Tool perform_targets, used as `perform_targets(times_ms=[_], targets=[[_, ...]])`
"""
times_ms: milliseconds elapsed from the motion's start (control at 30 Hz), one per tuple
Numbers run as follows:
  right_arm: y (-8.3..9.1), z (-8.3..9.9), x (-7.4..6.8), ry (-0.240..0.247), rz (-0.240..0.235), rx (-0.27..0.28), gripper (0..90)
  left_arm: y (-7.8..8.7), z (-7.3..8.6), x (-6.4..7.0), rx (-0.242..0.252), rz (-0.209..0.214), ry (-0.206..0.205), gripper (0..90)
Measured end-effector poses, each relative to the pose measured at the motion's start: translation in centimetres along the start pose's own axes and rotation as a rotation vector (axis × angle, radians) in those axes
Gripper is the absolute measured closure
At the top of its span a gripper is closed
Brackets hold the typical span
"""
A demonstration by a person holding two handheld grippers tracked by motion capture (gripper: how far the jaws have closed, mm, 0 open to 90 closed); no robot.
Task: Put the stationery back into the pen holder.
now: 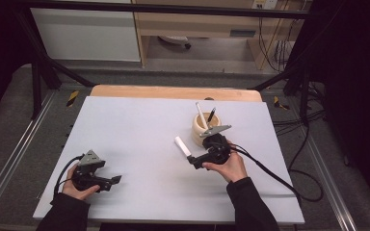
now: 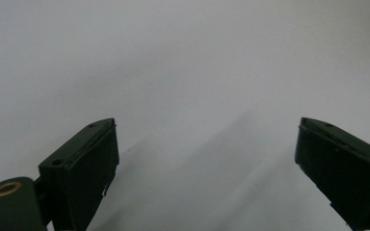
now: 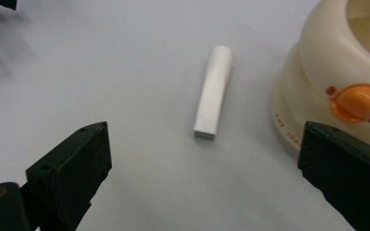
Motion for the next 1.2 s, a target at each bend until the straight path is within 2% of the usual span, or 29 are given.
perform_targets(times_ms=[233, 467, 633, 833, 1000, 1200], targets=[[-1.7, -0.6, -0.9, 0.014, -0.013, -0.035, 9.6, 0.0, 0.0, 0.0, 0.000, 0.001, 0.001, 8.2], [-3.5, -1.2, -1.1, -0.004, -0.011, -0.077, 14.4, 0.0, 0.0, 0.0, -0.003, 0.002, 0.000, 8.3], [-4.9, -1.7, -1.0, 0.008, 0.001, -0.098, 20.2, 0.0, 0.0, 0.0, -0.002, 0.003, 0.000, 8.5], [-6.5, -2.1, -0.4, -0.015, 0.022, -0.094, 26.8, 0.0, 0.0, 0.0, -0.002, 0.005, 0.001, 8.5], [-7.7, -2.4, 0.2, -0.010, 0.041, -0.110, 34.1, 0.0, 0.0, -0.1, -0.001, 0.007, 0.001, 8.7], [-8.8, -2.7, 0.1, -0.022, 0.038, -0.129, 36.7, 0.0, 0.0, 0.0, 0.001, 0.009, -0.001, 8.8]])
Point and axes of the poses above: each handheld gripper's, and its own axes: y roughly backward along the jaws, z roughly out of its underside, x roughly to its right, the point moved 2 cm from there along -y, roughly forward along the jaws, and after that the axes turned 1 degree about x, right-handed, at the moved point
